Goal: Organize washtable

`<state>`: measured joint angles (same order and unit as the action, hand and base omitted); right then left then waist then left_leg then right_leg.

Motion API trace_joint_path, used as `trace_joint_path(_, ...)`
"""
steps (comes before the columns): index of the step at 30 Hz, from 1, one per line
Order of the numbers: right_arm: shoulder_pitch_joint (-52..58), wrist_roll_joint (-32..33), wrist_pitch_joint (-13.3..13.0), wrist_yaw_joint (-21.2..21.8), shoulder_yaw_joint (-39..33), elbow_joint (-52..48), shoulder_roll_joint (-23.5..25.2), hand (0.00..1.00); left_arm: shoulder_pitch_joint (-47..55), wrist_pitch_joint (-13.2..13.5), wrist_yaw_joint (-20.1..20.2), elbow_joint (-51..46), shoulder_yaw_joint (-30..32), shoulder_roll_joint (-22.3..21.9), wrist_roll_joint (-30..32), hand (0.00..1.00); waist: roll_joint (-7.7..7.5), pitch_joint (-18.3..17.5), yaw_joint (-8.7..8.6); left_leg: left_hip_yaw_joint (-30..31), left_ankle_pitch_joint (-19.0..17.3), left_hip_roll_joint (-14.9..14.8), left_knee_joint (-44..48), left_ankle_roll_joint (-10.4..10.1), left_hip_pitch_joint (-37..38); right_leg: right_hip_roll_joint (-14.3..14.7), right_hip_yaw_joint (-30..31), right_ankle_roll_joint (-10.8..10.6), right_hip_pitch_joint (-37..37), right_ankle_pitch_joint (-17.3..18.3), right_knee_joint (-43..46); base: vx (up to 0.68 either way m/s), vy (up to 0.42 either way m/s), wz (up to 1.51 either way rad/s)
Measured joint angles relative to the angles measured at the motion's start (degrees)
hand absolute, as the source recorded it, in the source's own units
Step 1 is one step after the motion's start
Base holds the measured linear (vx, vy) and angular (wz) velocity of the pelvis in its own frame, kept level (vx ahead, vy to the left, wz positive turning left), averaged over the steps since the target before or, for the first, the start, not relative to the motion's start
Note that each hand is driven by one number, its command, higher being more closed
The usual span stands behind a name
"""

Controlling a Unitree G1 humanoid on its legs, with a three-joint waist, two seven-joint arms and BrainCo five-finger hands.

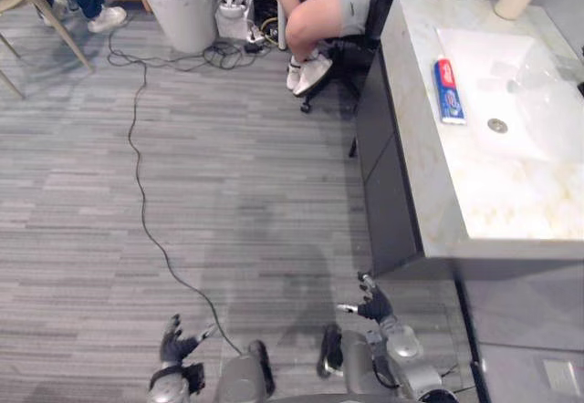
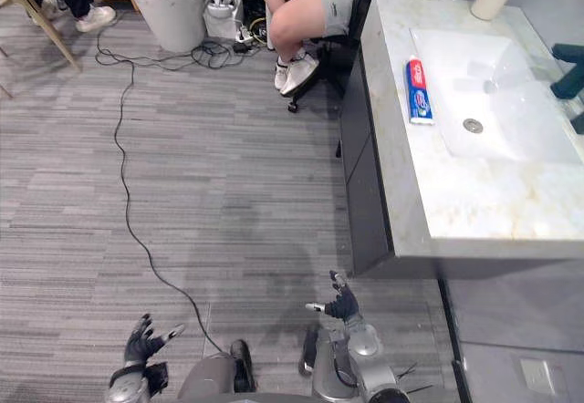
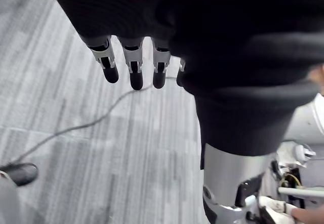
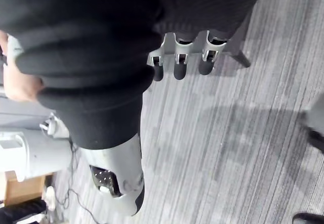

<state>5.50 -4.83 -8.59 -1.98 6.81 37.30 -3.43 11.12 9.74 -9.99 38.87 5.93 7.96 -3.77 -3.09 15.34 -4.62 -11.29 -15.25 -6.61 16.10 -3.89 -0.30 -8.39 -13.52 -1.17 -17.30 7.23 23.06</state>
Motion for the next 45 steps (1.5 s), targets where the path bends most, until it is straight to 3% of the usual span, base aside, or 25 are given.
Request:
trace_joint_path(1, 1.7, 0.0, 0.1, 0.0, 0.0, 0.0, -0.6, 0.0, 0.3, 0.1, 0.0, 0.1, -0.5, -0.6, 0.0, 0.0, -0.09, -1.4, -0.57, 1.2, -0.9, -1.1, 0.0, -1.5, 1.0, 0.8, -0.5, 2.6, 0.0, 0.5, 2.7, 0.33, -0.235, 0.68)
trace_joint_path(4, 2.3, -0.3, 0.3, -0.1, -0.1, 0.0, -0.9, 0.0, 0.8, 0.2, 0.0, 0.1, -0.7, -2.2, 0.0, 0.0, 2.61, -2.4, -0.75, 1.0, 0.2, -4.9, 6.4, -4.5, -0.3, 3.8, -1.7, 4.7, 1.3, 4.2, 3.5, 0.55, -0.266, 0.02)
trace_joint_path(5, 2.3, -0.3, 0.3, -0.2, -0.1, -0.2, -0.9, 0.0, 1.3, 0.1, 0.1, 0.1, -0.7, -2.9, 0.0, 0.0, 3.25, -2.0, -1.0, 0.7, 2.1, -7.7, 16.4, -5.3, -2.0, 5.7, -2.2, 6.4, 5.4, 5.2, 2.0, 0.42, -0.194, -0.2)
trace_joint_path(8, 3.3, -0.2, 0.2, -0.6, -0.2, -1.4, -0.1, 0.0, 1.5, 0.1, 0.2, 0.0, -0.8, -3.9, 0.0, 0.0, 2.29, -2.0, -0.33, -1.9, 1.7, -10.5, 30.5, -3.4, -4.0, 7.7, 0.7, 7.6, 16.3, 6.1, -5.0, 0.54, -0.136, -0.44)
trace_joint_path(11, 3.4, -0.2, 0.1, -0.6, -1.0, -2.1, 0.0, 0.0, 1.0, 0.2, 1.2, -0.5, -0.7, -4.0, 0.0, 0.0, 1.74, -2.4, 0.49, -4.6, -0.6, -9.2, 31.5, -0.6, -10.3, 7.8, 6.0, 7.6, 22.3, 6.3, -10.7, 0.43, -0.022, -0.77)
trace_joint_path(14, 3.7, -0.2, 0.3, -0.7, -3.5, -1.6, 0.3, 0.0, 1.3, 0.1, 1.3, -0.6, -0.6, -4.7, 0.0, 0.0, 0.84, -1.8, 2.17, -1.3, -0.5, -3.7, 20.5, -0.8, -16.1, 5.2, 11.4, 7.5, 25.9, 6.4, -12.7, 0.43, 0.163, -1.01)
trace_joint_path(15, 4.6, -0.3, 0.3, -0.9, -4.6, -1.5, 0.2, 0.0, 1.6, 0.1, 1.2, -0.8, -0.7, -5.2, 0.0, 0.0, 0.54, -1.8, 2.79, 3.9, 2.8, 0.3, 8.9, -3.3, -17.7, 3.6, 14.1, 5.9, 27.3, 7.3, -13.1, 0.41, 0.278, -1.23)
trace_joint_path(17, 5.0, -0.3, 0.3, -1.2, -4.7, -1.6, -0.4, 0.0, 2.3, 0.1, 1.2, -1.5, -0.7, -5.5, 0.0, 0.0, 1.95, -2.3, 3.36, 10.4, 6.9, 1.6, -3.0, -2.8, -18.1, 3.3, 17.7, 3.3, 28.6, 10.0, -13.0, 0.45, 0.369, -1.28)
trace_joint_path(18, 5.5, -0.3, 0.5, -1.4, -4.7, -1.0, -0.8, 0.0, 3.1, 0.1, 1.1, -1.6, -0.9, -5.8, 0.0, 0.0, 2.51, -3.0, 3.69, 12.9, 14.4, 1.5, -5.0, -5.4, -17.1, 2.8, 21.2, 1.0, 29.4, 12.9, -12.2, 0.47, 0.439, -1.6)
trace_joint_path(20, 6.4, -0.3, 0.7, -1.4, -4.7, -0.8, 1.3, 0.0, 3.1, 0.1, 0.9, -3.6, -0.8, -4.8, 0.0, 0.0, -0.59, -4.5, 4.18, 12.8, 13.7, 3.6, -0.6, -3.7, -17.3, 1.2, 26.2, 0.0, 26.8, 13.7, -7.1, 0.48, 0.391, -1.29)
trace_joint_path(22, 8.4, -0.5, 0.7, -1.3, -4.7, -2.8, 2.8, 0.0, 3.0, 0.1, 1.1, -7.6, -1.3, -3.8, 0.5, 0.0, -2.69, -5.1, 3.84, 8.5, 8.8, 3.0, 6.7, -0.6, -16.3, 0.7, 28.6, -0.9, 22.9, 11.9, 3.0, 0.35, 0.254, -1.15)
trace_joint_path(23, 8.5, -0.5, 0.7, -1.3, -4.6, -2.7, 3.1, 0.0, 3.0, 0.1, 1.1, -7.8, -1.3, -3.7, 0.5, 0.0, -3.26, -5.5, 3.98, 6.1, 8.0, 2.6, 7.1, 0.1, -15.2, 0.1, 28.2, -2.3, 21.0, 11.0, 6.4, 0.35, 0.237, -1.51)
trace_joint_path(24, 8.2, -0.5, 0.9, -1.2, -4.6, -2.5, 3.3, 0.0, 3.0, 0.1, 1.1, -7.8, -1.3, -3.2, 0.7, 0.0, -3.52, -6.0, 3.83, 2.2, 6.7, 2.0, 6.7, 1.0, -12.4, -1.7, 25.6, -5.9, 16.8, 8.0, 13.2, 0.39, 0.218, -1.69)
trace_joint_path(25, 7.2, -0.5, 1.0, -1.3, -5.0, -1.6, 3.1, 0.0, 2.9, 0.1, 1.1, -7.8, -1.3, -2.9, 1.0, 0.0, -3.51, -6.0, 2.93, -1.7, 5.5, 0.9, 5.9, 1.9, -8.9, -4.0, 20.3, -5.9, 14.3, 4.9, 17.3, 0.37, 0.213, -1.67)
trace_joint_path(26, 6.8, -0.4, 1.0, -1.3, -5.1, -1.2, 3.1, 0.0, 2.8, 0.1, 1.1, -7.8, -1.3, -2.8, 1.1, 0.0, -3.31, -6.1, 2.66, -3.6, 5.2, 0.3, 5.2, 2.2, -7.4, -5.1, 17.0, -5.2, 13.5, 4.6, 18.3, 0.32, 0.199, -1.82)
trace_joint_path(27, 5.4, -0.3, 1.2, -1.2, -5.1, 0.4, 3.1, 0.0, 2.8, 0.1, 1.0, -7.7, -1.1, -2.3, 1.1, 0.0, -2.82, -5.9, 2.61, -8.3, 5.0, -1.3, 2.2, 2.3, -3.3, -7.0, 8.9, -2.3, 11.5, 6.9, 18.9, 0.22, 0.142, -1.92)
trace_joint_path(28, 4.3, -0.3, 1.2, -1.1, -5.2, 1.8, 3.0, 0.0, 2.8, 0.0, 1.1, -7.5, -0.8, -1.9, 1.1, 0.0, -1.87, -5.9, 2.43, -11.7, 5.0, -2.7, -0.3, 2.2, -0.2, -6.8, 0.8, -2.0, 10.3, 8.8, 17.1, 0.21, 0.122, -1.97)
trace_joint_path(31, 3.2, -0.3, 1.2, -0.6, -6.3, 3.7, 2.7, 0.0, 1.9, 0.1, 1.1, -6.6, -0.5, -1.5, 1.0, 0.0, -0.19, -5.7, 2.34, -17.4, 5.5, -4.4, -4.6, 1.4, 3.8, -4.2, -12.5, -2.0, 7.6, 9.7, 10.7, 0.17, 0.027, -1.55)
trace_joint_path(33, 2.9, -0.4, 1.6, -0.6, -7.6, 5.4, 1.5, 0.0, -1.1, -0.5, 1.3, -3.4, -0.6, -1.5, 1.0, 0.0, 1.19, -4.8, 2.01, -19.3, 5.4, -4.7, -6.0, 1.1, 5.6, -0.9, -19.5, 1.3, 5.2, 6.6, 0.7, 0.2, -0.087, -1.13)
trace_joint_path(34, 4.2, 0.1, 1.5, 0.6, -7.7, 4.7, 1.3, 0.0, -1.3, -0.5, 1.4, -3.4, -0.6, -0.9, 1.0, 0.0, 0.24, -5.0, 2.0, -19.8, 5.2, -4.1, -5.4, 0.3, 6.2, 0.3, -18.1, 4.8, 5.4, -0.2, -5.4, 0.29, -0.161, -1.03)
trace_joint_path(35, 6.0, -0.2, 0.3, 2.3, -7.6, 1.7, 1.0, 0.0, -1.4, -0.5, 2.0, -3.0, 0.0, -1.5, 1.2, 0.0, 1.46, -4.4, 1.35, -19.2, 4.6, -6.0, -2.3, -0.8, 6.3, 1.8, -17.8, 5.6, 6.3, -0.6, -5.0, 0.24, -0.158, -0.73)
trace_joint_path(37, 6.4, 0.1, 0.8, 5.1, -6.9, 0.5, 0.7, 0.0, -1.6, -0.5, 2.6, -3.1, 0.0, -2.0, 2.1, 0.0, 1.46, -4.3, 0.85, -18.4, 4.5, -7.3, 2.7, -0.9, 5.0, 2.3, -17.4, 5.5, 7.2, 0.6, -6.2, 0.13, -0.129, -0.51)
trace_joint_path(40, 5.9, 0.3, 3.1, 8.4, -6.4, 0.1, -0.6, 0.0, -3.3, -0.5, 3.7, -3.4, -1.0, -4.4, 2.2, 0.0, 2.72, -2.5, 2.68, -11.4, 4.9, -12.5, 24.3, -2.1, -1.7, 4.9, -15.0, 5.6, 12.2, 0.6, -10.1, 0.01, -0.053, -0.52)
trace_joint_path(44, 4.0, 1.0, 2.8, 3.9, -12.6, 5.6, 1.3, 0.0, -1.9, -0.5, 3.6, -3.5, -0.5, -4.5, 2.1, 0.0, 3.19, -2.6, 2.66, -4.7, 3.8, -10.8, 15.7, -1.1, -3.9, 5.3, -12.7, 3.2, 16.0, -1.0, -14.1, -0.06, 0.075, -0.25)
trace_joint_path(45, 3.9, 1.0, 2.1, 1.1, -14.5, 6.7, 0.7, 0.0, -0.2, -0.5, 3.5, -3.5, 0.7, -4.7, 2.1, 0.0, 4.59, -3.3, 2.56, -1.1, 3.0, -9.5, 7.3, -1.2, -3.7, 6.4, -11.0, 1.8, 15.4, -1.8, -14.5, -0.08, 0.209, -0.84)
